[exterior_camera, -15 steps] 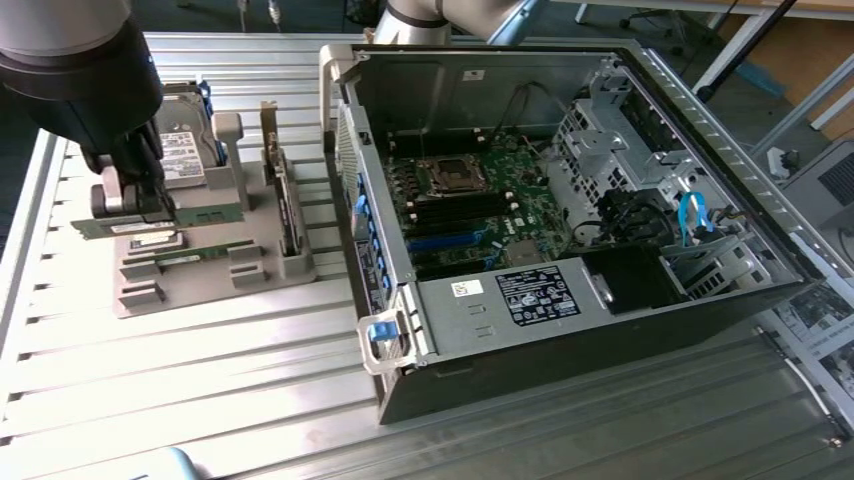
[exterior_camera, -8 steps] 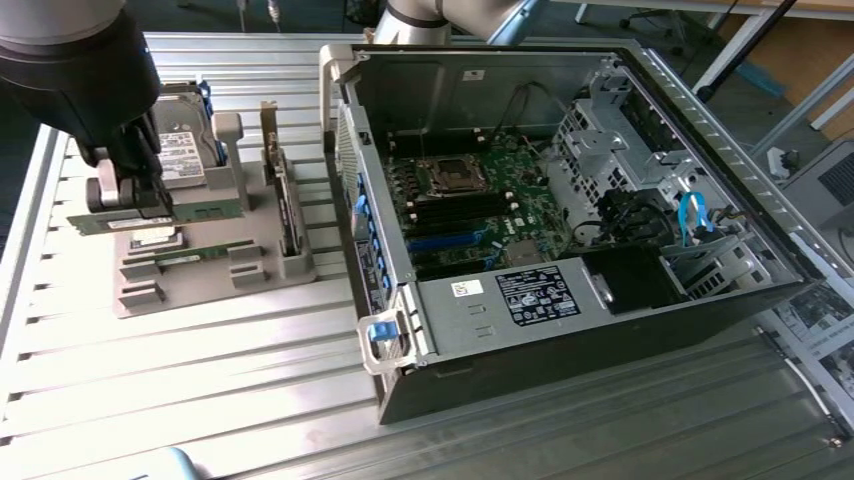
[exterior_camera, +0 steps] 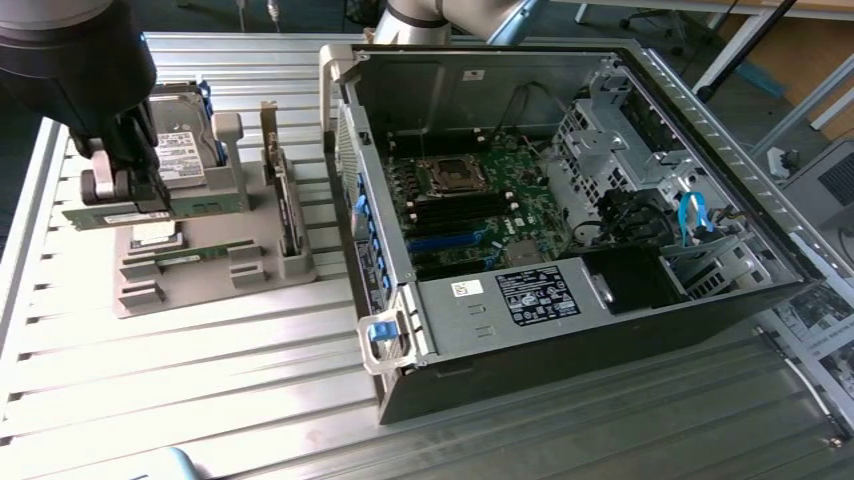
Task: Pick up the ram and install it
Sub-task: 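Pick up the ram and move it above insertion slot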
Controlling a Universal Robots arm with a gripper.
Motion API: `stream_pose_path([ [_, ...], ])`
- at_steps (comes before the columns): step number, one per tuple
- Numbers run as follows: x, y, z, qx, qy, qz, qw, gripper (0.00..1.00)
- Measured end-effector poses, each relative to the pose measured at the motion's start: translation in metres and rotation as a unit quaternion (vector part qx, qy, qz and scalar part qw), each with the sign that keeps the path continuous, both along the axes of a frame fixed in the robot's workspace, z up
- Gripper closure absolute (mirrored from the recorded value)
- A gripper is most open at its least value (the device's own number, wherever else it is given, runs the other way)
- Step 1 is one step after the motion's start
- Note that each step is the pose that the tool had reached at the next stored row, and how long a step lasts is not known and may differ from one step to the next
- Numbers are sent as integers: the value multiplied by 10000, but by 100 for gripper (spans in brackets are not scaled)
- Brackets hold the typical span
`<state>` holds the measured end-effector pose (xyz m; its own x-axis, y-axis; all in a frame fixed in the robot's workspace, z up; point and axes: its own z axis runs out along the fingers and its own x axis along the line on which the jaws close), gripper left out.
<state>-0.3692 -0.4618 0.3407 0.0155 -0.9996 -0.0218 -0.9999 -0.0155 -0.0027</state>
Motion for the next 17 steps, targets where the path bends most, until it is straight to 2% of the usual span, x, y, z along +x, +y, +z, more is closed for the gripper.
stream_pose_path([
  [17, 0, 0, 170, 0, 0, 0, 10000, 88],
])
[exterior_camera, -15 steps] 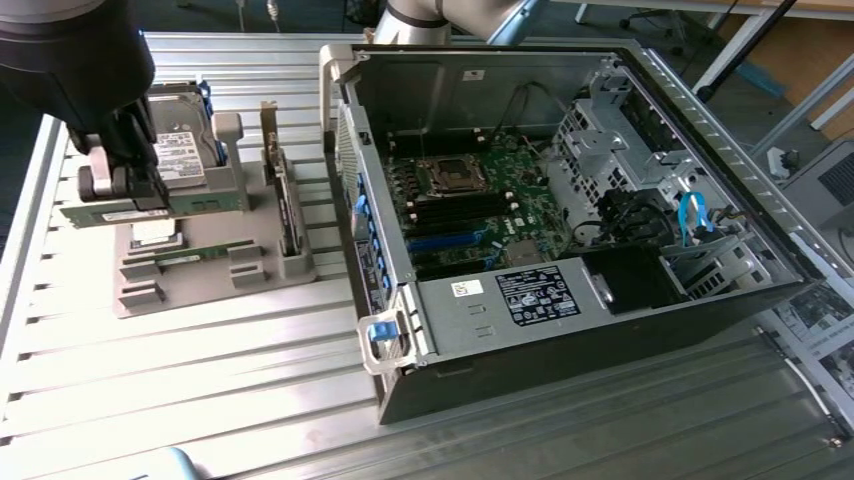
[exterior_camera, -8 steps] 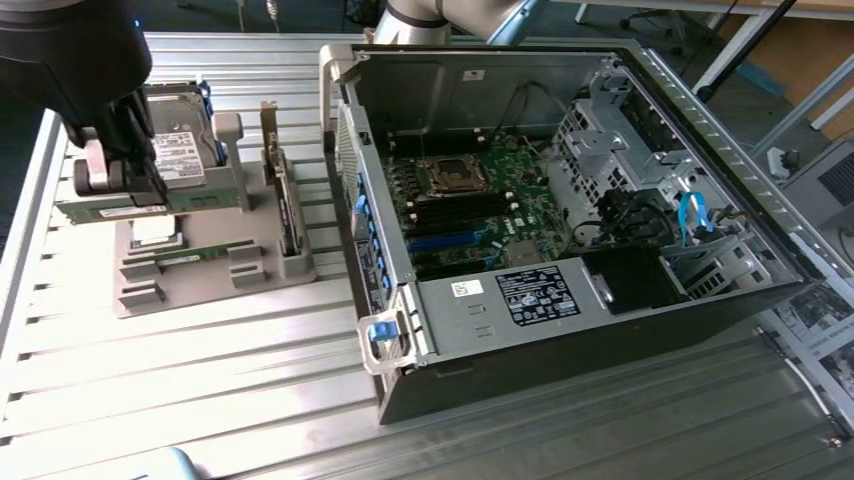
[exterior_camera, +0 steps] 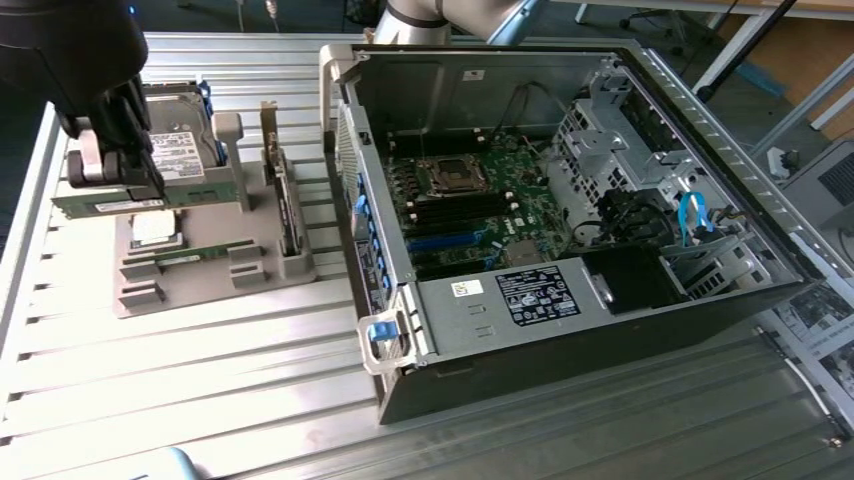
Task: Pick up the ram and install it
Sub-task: 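Pick up the ram and move it above insertion slot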
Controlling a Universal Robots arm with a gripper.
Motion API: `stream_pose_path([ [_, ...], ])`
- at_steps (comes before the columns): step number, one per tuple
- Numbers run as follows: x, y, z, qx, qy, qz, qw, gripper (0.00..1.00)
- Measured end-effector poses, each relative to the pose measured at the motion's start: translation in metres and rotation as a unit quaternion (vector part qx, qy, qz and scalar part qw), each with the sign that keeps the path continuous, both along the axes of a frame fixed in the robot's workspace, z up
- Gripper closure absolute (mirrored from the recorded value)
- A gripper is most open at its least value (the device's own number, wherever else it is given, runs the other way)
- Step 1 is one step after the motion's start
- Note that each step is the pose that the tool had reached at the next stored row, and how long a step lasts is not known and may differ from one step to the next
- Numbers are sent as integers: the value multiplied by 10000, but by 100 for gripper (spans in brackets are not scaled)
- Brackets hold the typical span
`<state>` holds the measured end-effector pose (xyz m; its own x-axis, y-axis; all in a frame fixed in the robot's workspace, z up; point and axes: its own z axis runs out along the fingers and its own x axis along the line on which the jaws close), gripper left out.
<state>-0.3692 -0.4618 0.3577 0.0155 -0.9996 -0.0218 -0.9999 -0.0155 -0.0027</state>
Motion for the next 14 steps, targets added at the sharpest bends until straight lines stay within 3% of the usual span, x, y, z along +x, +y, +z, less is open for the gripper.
stream_pose_path([
  [14, 0, 0, 135, 0, 0, 0, 10000, 88],
])
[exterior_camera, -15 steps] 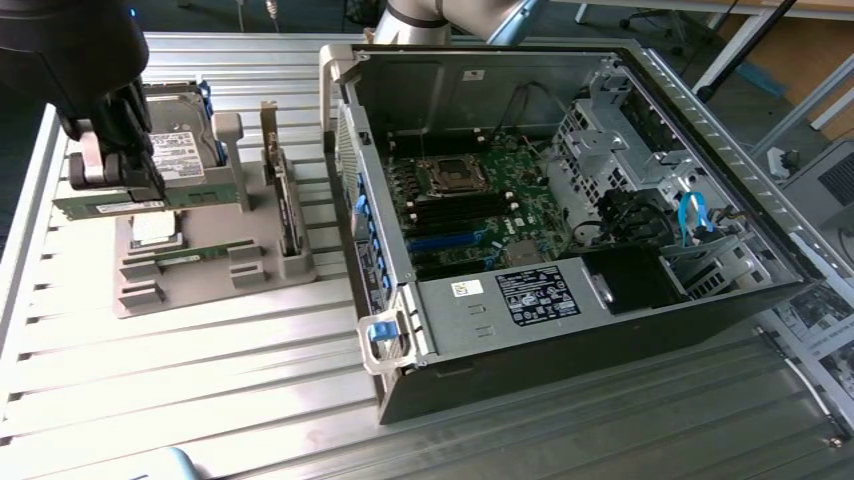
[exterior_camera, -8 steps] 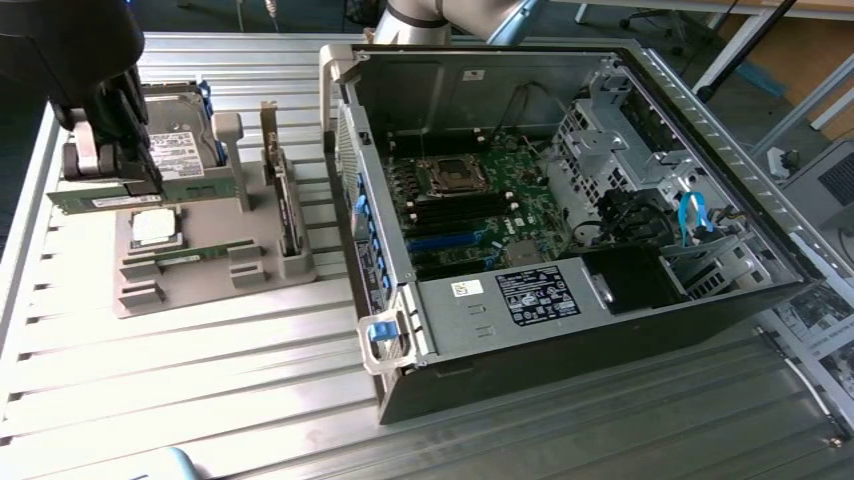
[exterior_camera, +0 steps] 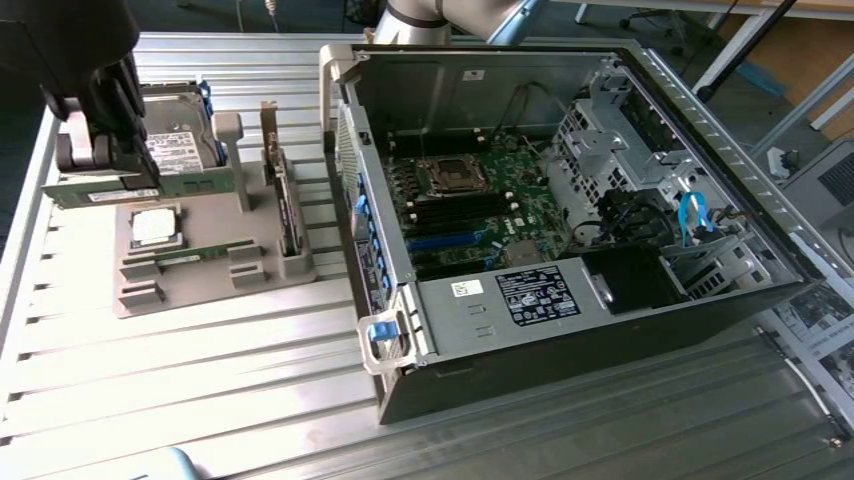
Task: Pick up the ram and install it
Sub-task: 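Pick up the ram and move it above insertion slot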
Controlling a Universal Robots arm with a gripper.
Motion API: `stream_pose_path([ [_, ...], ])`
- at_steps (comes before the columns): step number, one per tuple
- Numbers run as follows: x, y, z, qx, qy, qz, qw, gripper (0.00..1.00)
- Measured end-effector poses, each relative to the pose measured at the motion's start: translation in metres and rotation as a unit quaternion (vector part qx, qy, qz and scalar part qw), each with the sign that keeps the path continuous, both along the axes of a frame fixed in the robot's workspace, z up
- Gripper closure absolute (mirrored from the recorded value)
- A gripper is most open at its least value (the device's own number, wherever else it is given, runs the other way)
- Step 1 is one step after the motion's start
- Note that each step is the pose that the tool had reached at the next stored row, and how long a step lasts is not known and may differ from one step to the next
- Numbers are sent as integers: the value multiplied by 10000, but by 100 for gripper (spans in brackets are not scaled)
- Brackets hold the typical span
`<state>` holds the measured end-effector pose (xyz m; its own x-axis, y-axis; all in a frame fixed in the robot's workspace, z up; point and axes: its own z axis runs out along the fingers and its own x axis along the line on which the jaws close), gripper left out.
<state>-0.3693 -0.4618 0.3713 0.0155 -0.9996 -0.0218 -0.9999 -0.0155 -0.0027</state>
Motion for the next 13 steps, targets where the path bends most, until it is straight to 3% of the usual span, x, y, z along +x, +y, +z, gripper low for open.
stream_pose_path([
  [13, 0, 0, 118, 0, 0, 0, 10000, 88],
])
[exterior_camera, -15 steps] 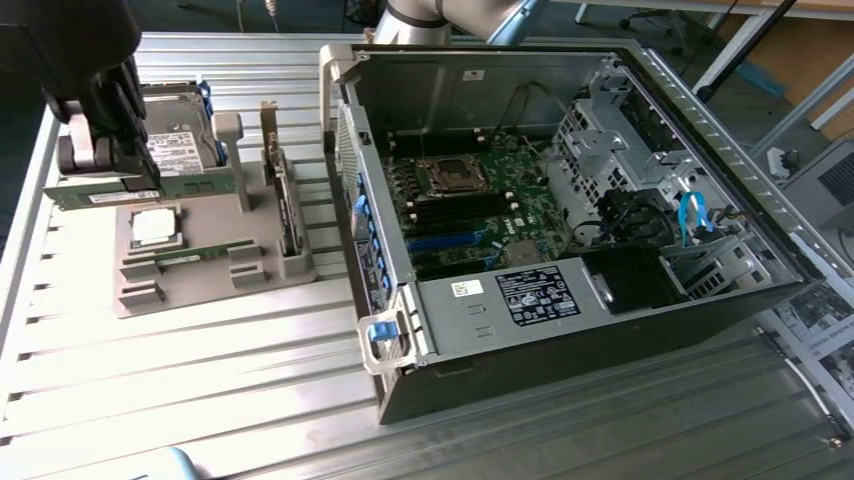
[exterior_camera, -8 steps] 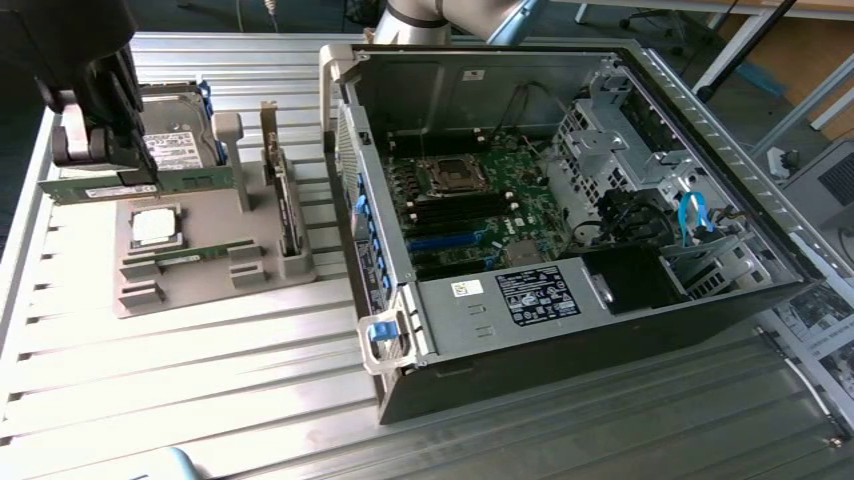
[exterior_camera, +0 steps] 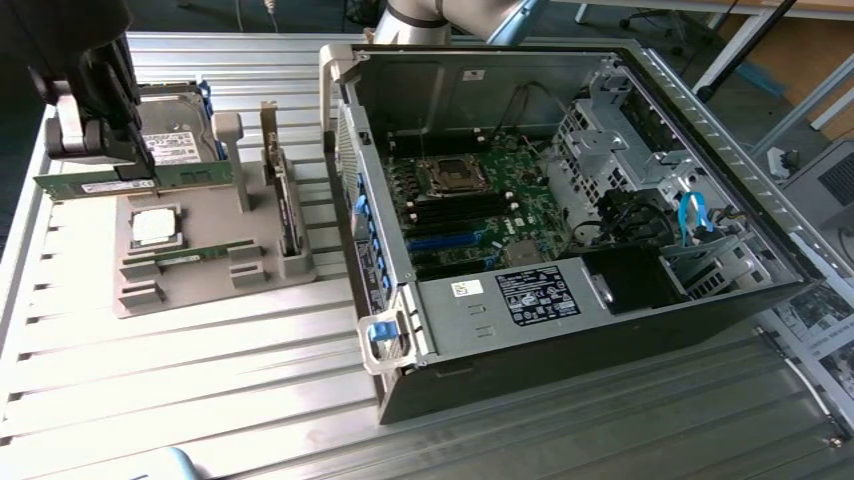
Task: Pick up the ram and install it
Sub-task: 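Pick up the ram and move it above insertion slot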
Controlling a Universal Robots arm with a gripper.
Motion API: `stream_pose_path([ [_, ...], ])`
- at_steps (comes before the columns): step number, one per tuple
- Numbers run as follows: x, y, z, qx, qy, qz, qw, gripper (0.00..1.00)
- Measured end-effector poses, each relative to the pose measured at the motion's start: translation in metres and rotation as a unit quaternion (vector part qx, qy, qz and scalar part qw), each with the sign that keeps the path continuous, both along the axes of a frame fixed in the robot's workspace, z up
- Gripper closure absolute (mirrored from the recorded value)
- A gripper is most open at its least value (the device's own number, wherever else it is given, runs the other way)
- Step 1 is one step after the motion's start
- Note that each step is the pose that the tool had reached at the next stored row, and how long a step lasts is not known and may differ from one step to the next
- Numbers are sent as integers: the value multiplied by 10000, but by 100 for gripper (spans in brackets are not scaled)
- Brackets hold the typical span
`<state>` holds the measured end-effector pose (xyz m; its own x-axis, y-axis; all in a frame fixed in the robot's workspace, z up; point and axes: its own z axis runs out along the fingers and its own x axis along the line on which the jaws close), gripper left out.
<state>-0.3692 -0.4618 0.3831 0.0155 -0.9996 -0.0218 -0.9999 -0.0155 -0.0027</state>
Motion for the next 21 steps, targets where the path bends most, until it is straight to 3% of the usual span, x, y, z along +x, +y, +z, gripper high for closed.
stream_pose_path([
  [21, 0, 0, 174, 0, 0, 0, 10000, 88],
])
